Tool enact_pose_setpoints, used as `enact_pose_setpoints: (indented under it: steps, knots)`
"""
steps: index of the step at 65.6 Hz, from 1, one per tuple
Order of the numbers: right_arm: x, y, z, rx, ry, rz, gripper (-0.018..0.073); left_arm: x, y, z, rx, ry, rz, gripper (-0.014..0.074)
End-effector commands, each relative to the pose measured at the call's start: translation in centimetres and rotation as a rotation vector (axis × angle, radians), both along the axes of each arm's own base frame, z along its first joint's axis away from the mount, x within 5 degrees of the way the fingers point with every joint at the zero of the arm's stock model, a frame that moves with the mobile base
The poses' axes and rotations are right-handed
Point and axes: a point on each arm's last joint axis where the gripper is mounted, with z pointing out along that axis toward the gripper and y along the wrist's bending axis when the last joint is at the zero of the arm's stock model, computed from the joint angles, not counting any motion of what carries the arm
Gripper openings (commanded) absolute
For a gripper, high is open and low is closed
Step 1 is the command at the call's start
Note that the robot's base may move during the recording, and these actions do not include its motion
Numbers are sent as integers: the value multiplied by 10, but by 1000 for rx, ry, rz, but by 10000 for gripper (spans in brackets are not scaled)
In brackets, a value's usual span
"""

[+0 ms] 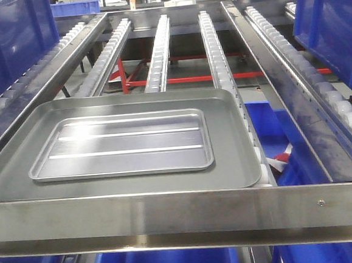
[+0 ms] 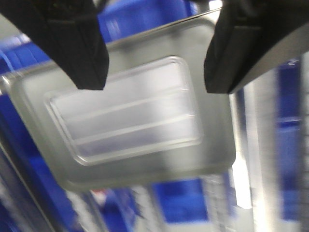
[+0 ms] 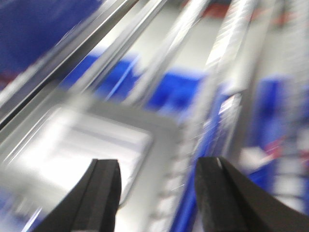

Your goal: Grab silver tray and place in blue box

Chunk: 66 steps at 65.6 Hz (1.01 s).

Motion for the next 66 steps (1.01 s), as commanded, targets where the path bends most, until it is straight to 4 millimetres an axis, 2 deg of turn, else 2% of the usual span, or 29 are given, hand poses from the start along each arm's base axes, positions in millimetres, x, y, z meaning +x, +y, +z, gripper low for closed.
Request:
enact_pose_setpoints:
  steps: [1,11,21,30,36,51,66]
  knots:
    - [22,27,9,11,-13,65,457,15,-22,17,-45,-61,-60,346]
    - [67,60,-7,-43,211,70,457,48,-46,9,3,76,-92,346]
    - [102,81,-16,-99,351,58,456,85,-52,-6,46,222,2,346]
    - [129,97,-25,-69,442,13,456,115,-55,-23,87,325,149,346]
    - [143,105,-31,-49,486,-18,456,129,-61,-33,109,366,170,346]
    - [178,106,-50,-107,575,-141,454,157,-69,-52,109,431,218,346]
    - [195,111,-66,-125,593,-152,454,171,-64,-68,113,471,265,346]
